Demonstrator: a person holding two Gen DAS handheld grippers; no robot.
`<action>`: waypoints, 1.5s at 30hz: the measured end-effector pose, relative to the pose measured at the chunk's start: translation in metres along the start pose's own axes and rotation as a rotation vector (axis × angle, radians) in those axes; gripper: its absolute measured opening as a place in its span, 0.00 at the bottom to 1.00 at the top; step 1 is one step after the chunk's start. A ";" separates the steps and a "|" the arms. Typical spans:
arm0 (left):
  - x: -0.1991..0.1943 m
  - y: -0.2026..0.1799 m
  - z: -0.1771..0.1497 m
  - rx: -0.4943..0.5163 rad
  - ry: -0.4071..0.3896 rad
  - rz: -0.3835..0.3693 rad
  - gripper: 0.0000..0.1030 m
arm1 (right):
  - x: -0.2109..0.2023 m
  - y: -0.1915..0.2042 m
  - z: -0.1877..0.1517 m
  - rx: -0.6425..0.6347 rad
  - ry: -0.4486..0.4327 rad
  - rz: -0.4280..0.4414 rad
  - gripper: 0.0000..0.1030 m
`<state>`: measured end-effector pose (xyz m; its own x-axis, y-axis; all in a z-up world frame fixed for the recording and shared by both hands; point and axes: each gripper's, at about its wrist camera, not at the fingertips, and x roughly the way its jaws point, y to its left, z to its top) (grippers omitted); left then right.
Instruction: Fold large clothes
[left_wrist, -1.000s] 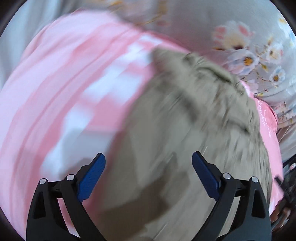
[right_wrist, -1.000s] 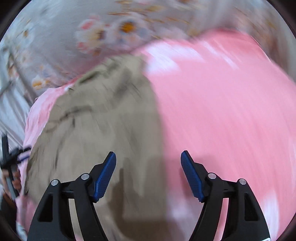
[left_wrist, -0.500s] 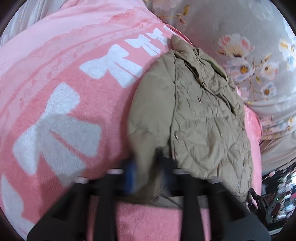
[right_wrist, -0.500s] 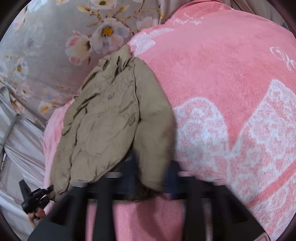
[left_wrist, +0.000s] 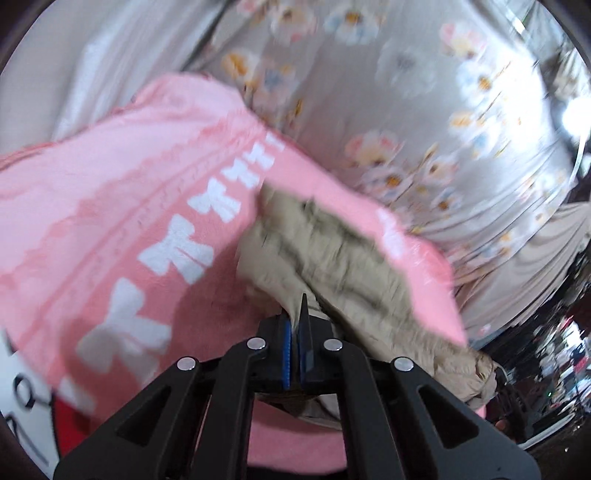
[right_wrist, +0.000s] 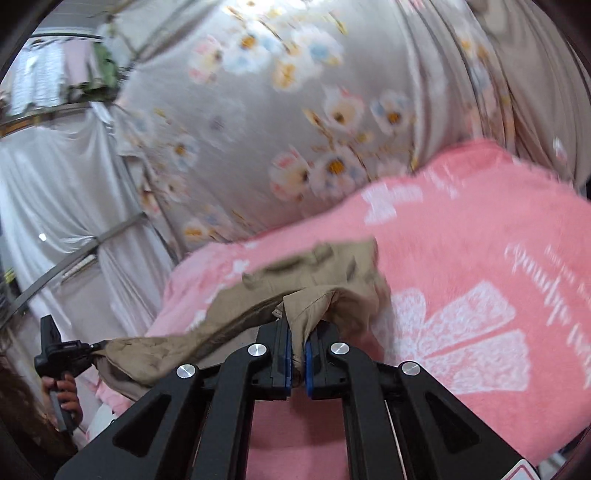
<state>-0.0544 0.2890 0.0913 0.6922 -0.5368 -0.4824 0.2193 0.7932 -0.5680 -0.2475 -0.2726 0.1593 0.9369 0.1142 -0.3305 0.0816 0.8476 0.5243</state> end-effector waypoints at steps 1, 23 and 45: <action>-0.016 -0.005 0.001 0.002 -0.029 -0.003 0.01 | -0.013 0.006 0.006 -0.017 -0.028 0.012 0.05; 0.247 -0.025 0.105 0.178 0.090 0.393 0.03 | 0.269 -0.048 0.048 0.122 0.157 -0.363 0.04; 0.326 0.020 0.058 0.159 0.136 0.421 0.05 | 0.341 -0.080 -0.015 0.129 0.320 -0.442 0.01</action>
<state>0.2156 0.1461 -0.0391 0.6499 -0.1831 -0.7376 0.0489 0.9786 -0.1999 0.0605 -0.2935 -0.0070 0.6557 -0.0684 -0.7519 0.5026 0.7827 0.3671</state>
